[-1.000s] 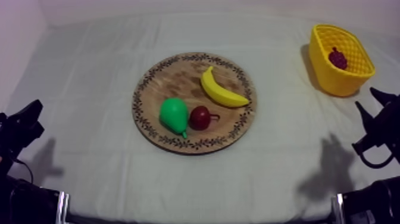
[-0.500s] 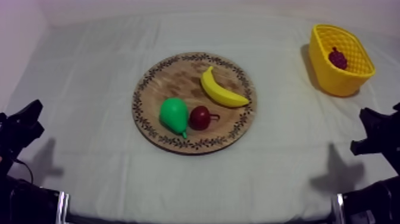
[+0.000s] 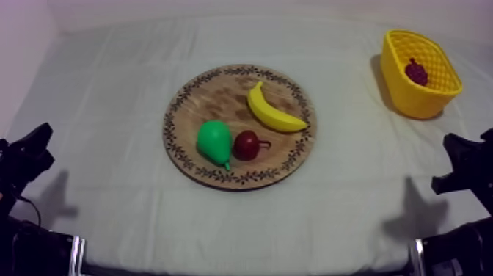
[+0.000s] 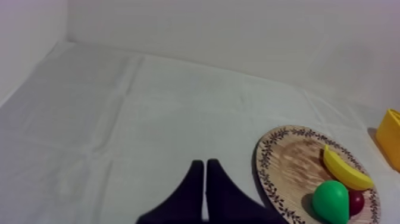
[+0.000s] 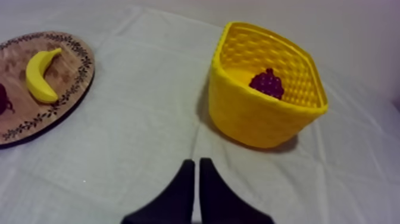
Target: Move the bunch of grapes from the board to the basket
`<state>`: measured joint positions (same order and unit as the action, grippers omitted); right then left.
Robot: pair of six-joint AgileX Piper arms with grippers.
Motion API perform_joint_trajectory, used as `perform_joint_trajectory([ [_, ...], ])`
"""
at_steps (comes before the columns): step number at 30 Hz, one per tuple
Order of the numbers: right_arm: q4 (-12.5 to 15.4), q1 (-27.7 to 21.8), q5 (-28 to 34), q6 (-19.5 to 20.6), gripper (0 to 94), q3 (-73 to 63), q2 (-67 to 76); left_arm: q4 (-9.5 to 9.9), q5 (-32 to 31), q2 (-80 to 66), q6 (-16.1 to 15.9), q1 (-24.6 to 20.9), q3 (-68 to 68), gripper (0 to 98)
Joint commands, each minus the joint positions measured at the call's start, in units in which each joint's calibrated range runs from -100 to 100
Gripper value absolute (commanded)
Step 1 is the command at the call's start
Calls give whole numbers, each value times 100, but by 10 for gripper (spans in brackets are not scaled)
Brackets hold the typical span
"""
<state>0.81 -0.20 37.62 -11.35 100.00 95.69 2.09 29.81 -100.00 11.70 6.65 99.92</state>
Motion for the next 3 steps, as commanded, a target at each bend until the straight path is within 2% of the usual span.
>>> perform_joint_trajectory([
  [1,5,4,4,-5,6,0,-2,-2,1,0,0,-3,-3,1],
  [3,5,4,4,-7,6,0,-2,-2,1,0,0,-3,-3,1],
])
